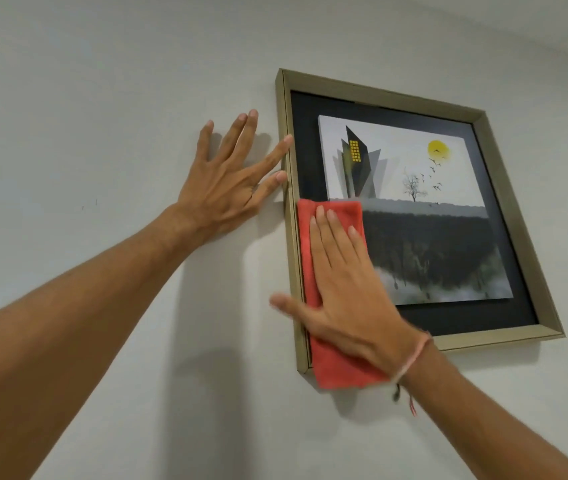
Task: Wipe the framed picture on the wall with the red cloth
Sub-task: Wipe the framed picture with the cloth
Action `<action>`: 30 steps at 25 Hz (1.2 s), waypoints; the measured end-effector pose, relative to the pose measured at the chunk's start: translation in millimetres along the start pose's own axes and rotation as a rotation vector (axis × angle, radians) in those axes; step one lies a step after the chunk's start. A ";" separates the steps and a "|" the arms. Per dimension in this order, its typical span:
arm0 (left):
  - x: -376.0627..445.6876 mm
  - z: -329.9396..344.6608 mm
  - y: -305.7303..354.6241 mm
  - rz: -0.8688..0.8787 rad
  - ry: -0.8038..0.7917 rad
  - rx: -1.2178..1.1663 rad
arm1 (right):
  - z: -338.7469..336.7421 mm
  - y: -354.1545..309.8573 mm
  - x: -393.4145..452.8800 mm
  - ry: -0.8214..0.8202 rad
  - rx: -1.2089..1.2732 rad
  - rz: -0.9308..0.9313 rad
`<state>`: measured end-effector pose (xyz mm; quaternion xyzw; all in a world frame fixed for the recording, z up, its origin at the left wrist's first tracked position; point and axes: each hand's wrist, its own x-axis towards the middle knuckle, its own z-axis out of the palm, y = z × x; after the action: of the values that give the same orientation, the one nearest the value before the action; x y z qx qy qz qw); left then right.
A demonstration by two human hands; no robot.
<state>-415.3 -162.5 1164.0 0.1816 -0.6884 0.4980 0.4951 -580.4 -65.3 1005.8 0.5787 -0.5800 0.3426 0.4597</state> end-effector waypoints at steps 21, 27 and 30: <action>2.7 4.1 0.6 -0.035 0.001 0.062 | 13.2 -12.3 -25.2 0.043 0.079 0.043; 2.8 3.8 1.5 -0.030 0.001 0.052 | 17.9 -15.1 -24.1 0.039 0.064 0.104; 2.8 3.0 0.7 -0.021 -0.006 0.056 | -3.7 -3.0 33.8 0.049 0.055 0.089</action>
<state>-418.6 -164.1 1166.0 0.2041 -0.6736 0.5113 0.4932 -573.8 -74.2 1038.2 0.5561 -0.5843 0.3923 0.4420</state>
